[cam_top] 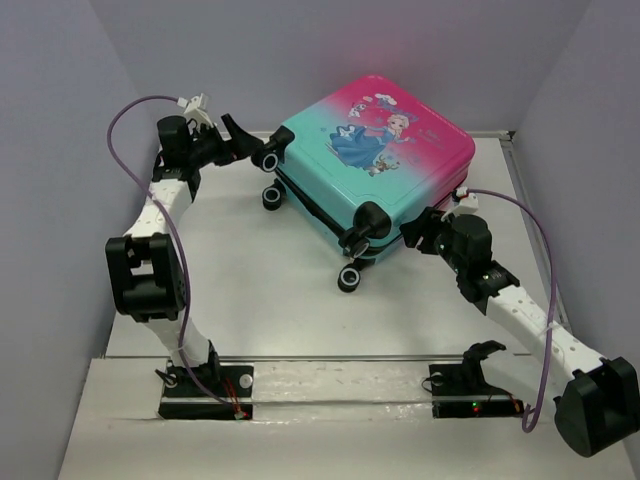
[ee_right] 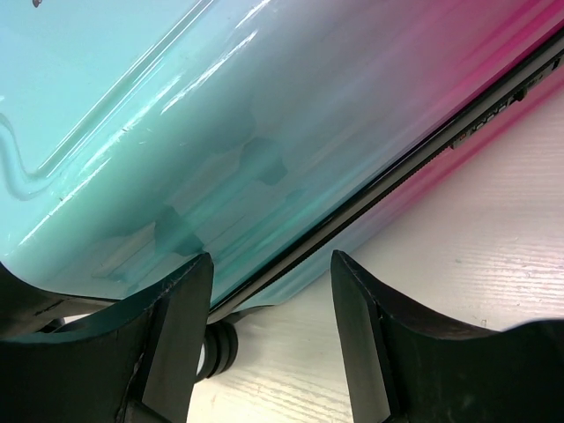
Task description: Pack the luggage
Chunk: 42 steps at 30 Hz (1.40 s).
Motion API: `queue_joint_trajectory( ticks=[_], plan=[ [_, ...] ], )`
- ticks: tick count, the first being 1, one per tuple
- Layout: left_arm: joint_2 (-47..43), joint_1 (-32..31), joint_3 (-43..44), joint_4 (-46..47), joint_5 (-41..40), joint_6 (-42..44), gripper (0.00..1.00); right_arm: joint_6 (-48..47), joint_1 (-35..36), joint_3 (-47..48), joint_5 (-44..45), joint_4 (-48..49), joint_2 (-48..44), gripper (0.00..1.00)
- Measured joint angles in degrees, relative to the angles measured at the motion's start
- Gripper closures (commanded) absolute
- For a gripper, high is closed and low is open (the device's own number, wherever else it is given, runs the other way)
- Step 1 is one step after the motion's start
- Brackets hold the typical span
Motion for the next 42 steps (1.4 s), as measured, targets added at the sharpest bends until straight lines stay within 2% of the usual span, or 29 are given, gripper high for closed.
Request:
queue_joint_trajectory(
  ticks=[11,16,17,21,22,23,26,33,36,42],
  plan=[
    [0.72,-6.38,0.57,-6.1,-0.59,12.46,0.01,0.0,0.0,0.0,-0.26,0.0,0.0,0.38],
    [2.43,-8.09,2.43,-8.9,-2.38,15.63,0.11,0.02,0.0,0.0,-0.37,0.0,0.0,0.38],
    [2.69,-8.17,2.69,-9.25,-2.8,16.13,0.23,0.02,0.0,0.0,-0.44,0.02,0.04,0.38],
    [3.26,-8.22,3.39,-10.1,-3.8,17.25,0.41,0.02,-0.04,0.02,-1.46,0.2,0.83,0.38],
    [3.32,-8.24,3.45,-10.08,-3.98,17.4,0.49,0.02,-0.04,0.02,-1.66,0.17,0.94,0.38],
    [3.34,-8.24,3.52,-10.08,-4.22,17.44,0.68,0.0,-0.07,0.02,-1.7,0.17,0.96,0.38],
    [3.37,-8.22,3.58,-9.9,-4.63,17.05,0.94,-0.02,-0.11,0.02,-1.84,0.2,0.96,0.38],
    [3.45,-7.5,2.82,-7.45,-3.63,13.0,0.94,-1.09,-0.31,0.04,-1.18,0.26,2.05,0.38],
    [-0.15,-6.58,-5.05,-0.55,-4.04,8.22,0.94,-1.27,-1.95,1.25,-1.62,0.37,4.94,0.38],
    [-15.5,-5.88,-21.05,3.02,-9.27,1.57,0.94,-2.45,-5.84,6.38,-3.43,0.39,11.65,0.39]
  ],
)
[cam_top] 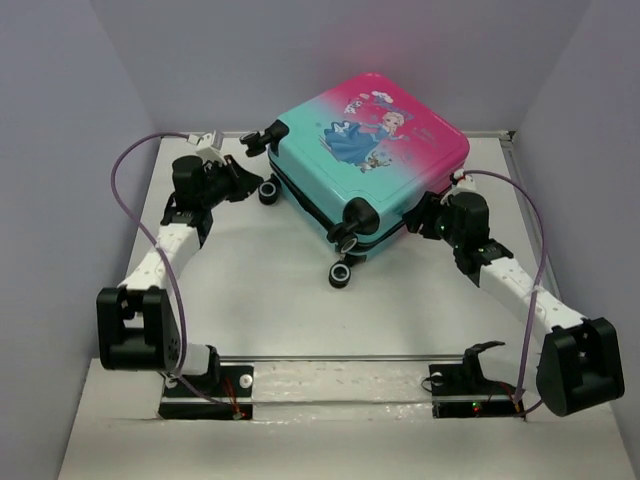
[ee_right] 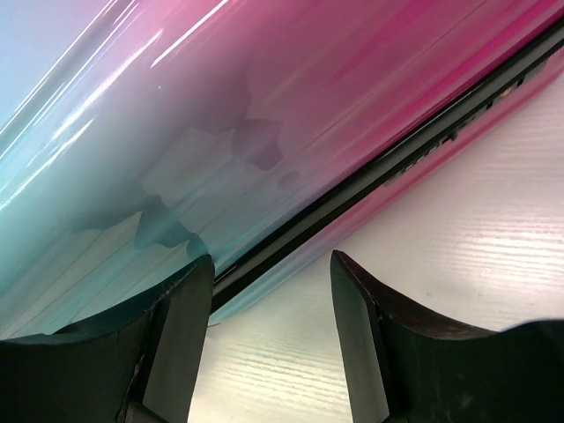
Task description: Pack the luggage
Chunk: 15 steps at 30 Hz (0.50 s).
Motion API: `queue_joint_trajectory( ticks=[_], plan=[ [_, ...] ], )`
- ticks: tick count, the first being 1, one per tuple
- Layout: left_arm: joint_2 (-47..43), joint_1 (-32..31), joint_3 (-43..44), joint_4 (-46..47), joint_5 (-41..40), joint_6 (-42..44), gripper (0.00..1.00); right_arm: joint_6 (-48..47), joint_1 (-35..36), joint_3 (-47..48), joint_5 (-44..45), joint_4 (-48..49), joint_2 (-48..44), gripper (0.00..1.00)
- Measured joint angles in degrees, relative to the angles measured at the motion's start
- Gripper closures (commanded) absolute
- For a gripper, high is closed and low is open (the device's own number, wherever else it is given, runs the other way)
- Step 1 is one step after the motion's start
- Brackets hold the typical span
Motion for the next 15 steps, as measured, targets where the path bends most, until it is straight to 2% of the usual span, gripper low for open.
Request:
queue_joint_trajectory(
  ticks=[6,10,11,13,15],
  plan=[
    [-16.5,-5.42,-9.4,0.94,-6.99,-2.23,0.94,-1.64,-3.1,2.62,-4.0,-0.46,2.95,0.44],
    [-20.39,-6.49,-10.67,0.94,-11.67,-3.06,0.53,-1.11,-4.22,1.86,-5.01,-0.15,0.74,0.44],
    [-20.09,-6.45,-10.19,0.5,-12.22,-2.93,0.36,-0.92,-4.22,0.87,-5.55,0.46,-0.96,0.43],
    [-16.94,-6.43,-6.51,-1.18,-13.68,-1.62,0.19,-0.48,-4.22,-0.79,-6.62,0.96,-3.98,0.41],
    [-13.09,-6.21,-2.89,-2.69,-14.73,-0.04,0.11,-0.28,-4.22,-1.84,-7.76,1.31,-5.95,0.4]
  ],
)
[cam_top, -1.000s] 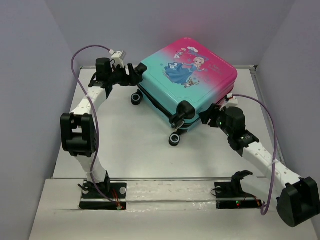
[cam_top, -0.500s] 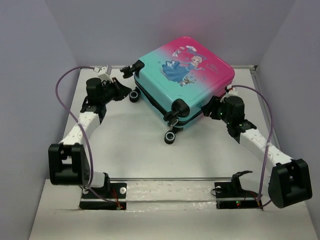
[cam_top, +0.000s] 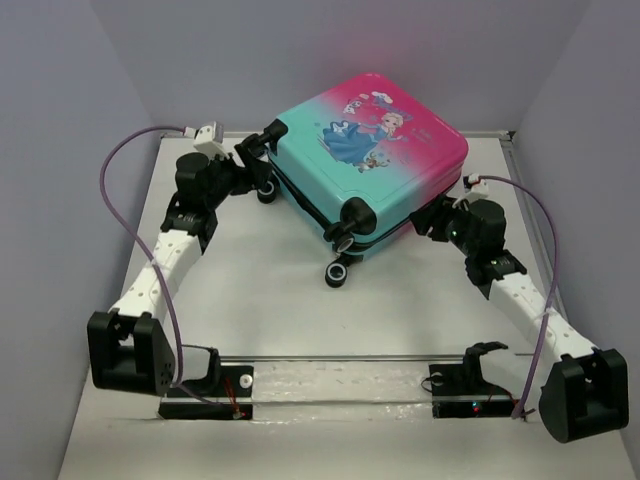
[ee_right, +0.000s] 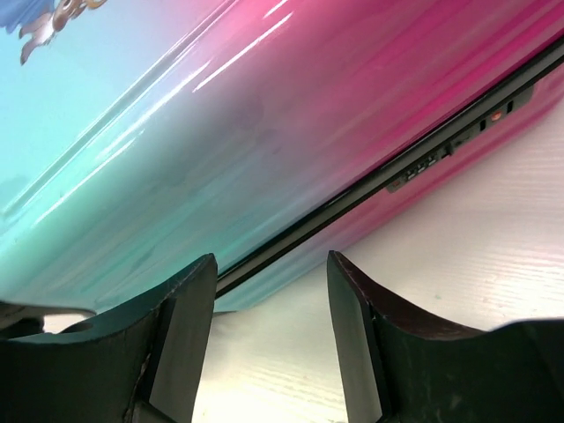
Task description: Pack the luggage
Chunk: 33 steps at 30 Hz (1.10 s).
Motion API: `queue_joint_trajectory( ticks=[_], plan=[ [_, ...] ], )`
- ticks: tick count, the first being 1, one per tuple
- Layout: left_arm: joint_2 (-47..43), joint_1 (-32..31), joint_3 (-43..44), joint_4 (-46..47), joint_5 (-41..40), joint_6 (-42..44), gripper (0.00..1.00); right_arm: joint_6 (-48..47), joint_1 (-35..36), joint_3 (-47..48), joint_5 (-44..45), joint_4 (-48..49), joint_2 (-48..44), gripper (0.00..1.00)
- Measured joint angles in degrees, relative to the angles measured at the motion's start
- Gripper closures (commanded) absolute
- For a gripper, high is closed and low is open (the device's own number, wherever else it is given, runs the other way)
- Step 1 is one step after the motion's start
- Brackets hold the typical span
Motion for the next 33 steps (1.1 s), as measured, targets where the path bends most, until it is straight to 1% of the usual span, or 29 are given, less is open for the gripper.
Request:
queue_joint_trajectory(
  ticks=[1,2,5,7,10,14,16,20,26,33],
  plan=[
    [2.84,0.48,2.62,-0.68,0.02,1.25,0.02,0.13,0.0,-0.83,-0.79,0.17,-0.98,0.4],
    [5.29,1.03,4.68,-1.11,0.35,2.58,0.01,0.2,0.0,-1.49,-1.29,0.37,-1.64,0.39],
    [11.54,2.89,9.55,-1.75,0.55,7.41,0.01,0.5,0.0,-3.45,-3.15,0.42,-3.43,0.39],
    [15.58,3.93,12.63,-3.08,1.44,12.13,0.01,0.63,0.0,-4.24,-4.35,0.39,-4.31,0.38],
    [20.15,4.44,16.04,-4.59,2.62,17.86,0.01,0.66,0.0,-4.52,-6.25,0.42,-5.05,0.38],
    [25.31,4.39,20.68,-7.63,6.45,24.87,0.01,0.66,0.0,-4.52,-8.9,0.42,-5.11,0.38],
    [28.17,4.39,24.85,-9.66,8.66,27.78,0.01,0.66,0.0,-4.52,-9.75,0.42,-5.11,0.38],
    [33.11,5.05,32.02,-12.28,9.79,31.28,0.01,0.66,0.0,-4.52,-10.97,0.48,-5.09,0.38],
    [37.88,4.92,38.91,-14.75,11.85,34.82,0.01,0.66,0.0,-4.52,-11.65,0.83,-4.98,0.38],
    [38.95,4.87,39.91,-16.2,12.41,36.24,0.01,0.66,0.0,-4.52,-11.69,1.31,-4.13,0.38]
  ],
)
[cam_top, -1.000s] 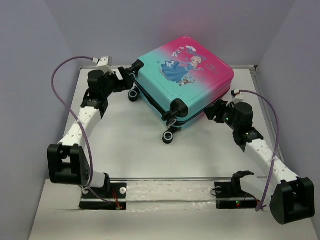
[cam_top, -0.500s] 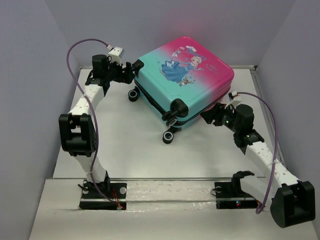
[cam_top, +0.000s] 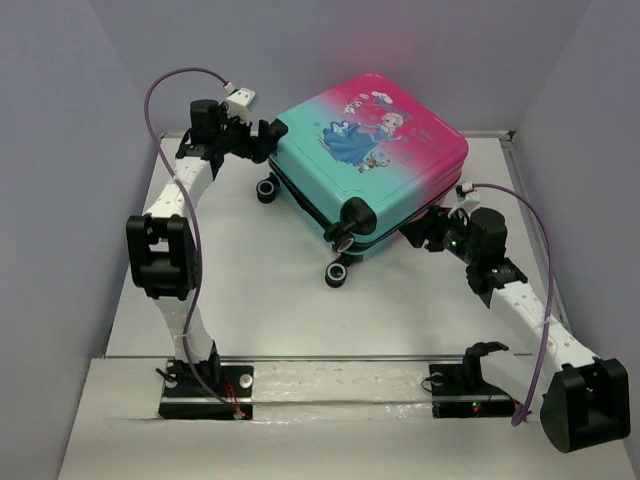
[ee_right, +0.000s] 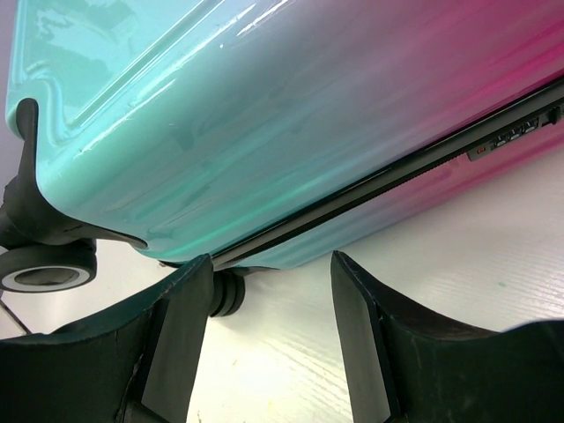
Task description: Pack the luggage
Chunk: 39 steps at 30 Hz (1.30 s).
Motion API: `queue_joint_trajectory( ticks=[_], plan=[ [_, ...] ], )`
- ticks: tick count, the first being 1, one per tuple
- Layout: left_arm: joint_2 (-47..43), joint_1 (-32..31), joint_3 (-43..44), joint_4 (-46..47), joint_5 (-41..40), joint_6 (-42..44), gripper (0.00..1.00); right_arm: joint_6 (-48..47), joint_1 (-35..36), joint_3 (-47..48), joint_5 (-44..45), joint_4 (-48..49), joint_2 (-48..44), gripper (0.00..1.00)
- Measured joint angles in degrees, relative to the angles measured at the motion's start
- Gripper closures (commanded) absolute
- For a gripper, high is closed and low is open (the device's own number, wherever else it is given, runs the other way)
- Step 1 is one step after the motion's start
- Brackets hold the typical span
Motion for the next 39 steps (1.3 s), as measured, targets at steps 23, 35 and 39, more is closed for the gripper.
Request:
queue_joint_trajectory(
  ticks=[23,35,39],
  plan=[
    [-7.82,-0.11,-17.51,16.65,2.99,-5.55,0.94,1.53,-1.46,5.27,7.19,-0.59,9.44,0.42],
    [-31.76,-7.1,-36.02,9.99,-19.12,-15.47,0.94,0.15,-6.71,19.15,5.22,-0.57,26.56,0.43],
    [-40.72,-10.1,-41.09,5.44,-22.38,-19.74,0.94,-0.15,-7.87,27.19,2.4,-1.77,34.07,0.43]
  ],
)
